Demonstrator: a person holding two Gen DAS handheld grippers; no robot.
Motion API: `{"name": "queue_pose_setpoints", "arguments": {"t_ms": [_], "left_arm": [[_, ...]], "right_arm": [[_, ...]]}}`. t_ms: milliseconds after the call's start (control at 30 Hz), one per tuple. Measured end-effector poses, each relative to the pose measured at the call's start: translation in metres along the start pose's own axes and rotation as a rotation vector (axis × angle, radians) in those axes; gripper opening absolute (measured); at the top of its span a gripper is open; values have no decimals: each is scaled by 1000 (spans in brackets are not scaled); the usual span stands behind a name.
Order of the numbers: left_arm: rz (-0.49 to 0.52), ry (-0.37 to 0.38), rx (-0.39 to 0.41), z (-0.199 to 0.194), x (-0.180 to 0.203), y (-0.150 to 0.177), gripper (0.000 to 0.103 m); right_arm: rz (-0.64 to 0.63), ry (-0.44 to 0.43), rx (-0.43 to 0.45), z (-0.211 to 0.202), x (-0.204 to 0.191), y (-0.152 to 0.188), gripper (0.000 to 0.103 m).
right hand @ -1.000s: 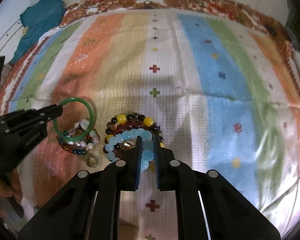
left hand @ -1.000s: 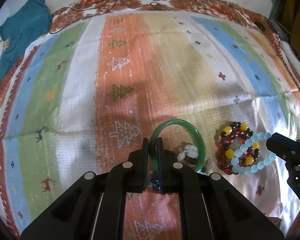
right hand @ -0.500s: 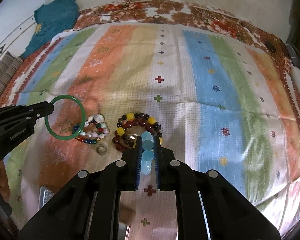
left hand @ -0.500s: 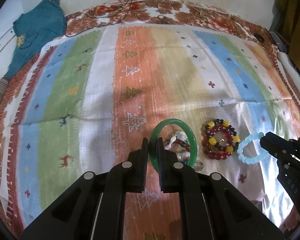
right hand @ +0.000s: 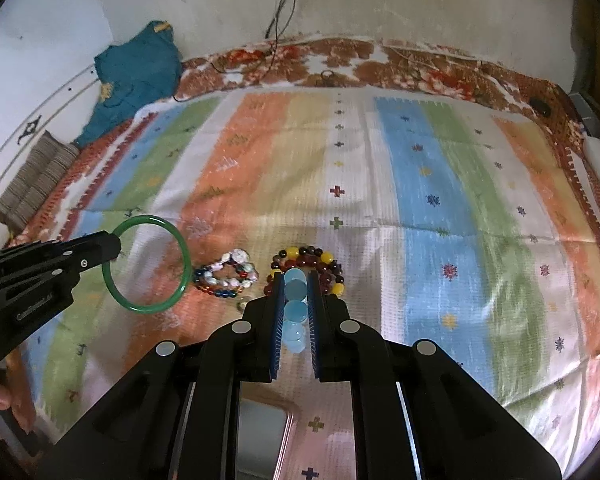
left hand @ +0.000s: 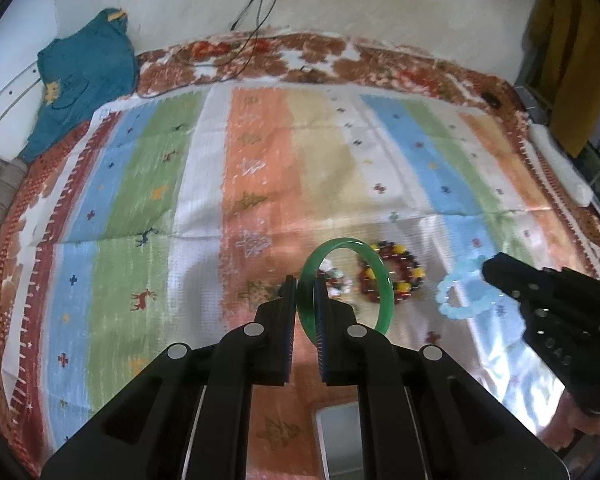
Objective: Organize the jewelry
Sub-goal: 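Lift the bangle with the left tool while the right tool lifts the blue bracelet toward the tin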
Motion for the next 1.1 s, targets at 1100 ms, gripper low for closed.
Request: {"name": "queue_pose_setpoints", "arguments": {"t_ms": [1100], "left_arm": [[72,-7,52,-47,30,74,9]], "right_arm": [[-110,-57,106,-63,-35,66,12]]}}
Point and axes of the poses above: each gripper's, at about its wrist camera, not at the fingertips, and z roughly the way its jaws point, x to its right, y to its underside, the point moved 9 cm from there along z, roughly the way its jaws point, and after that the axes turned 15 degrees about -x, right-handed, at the moved point
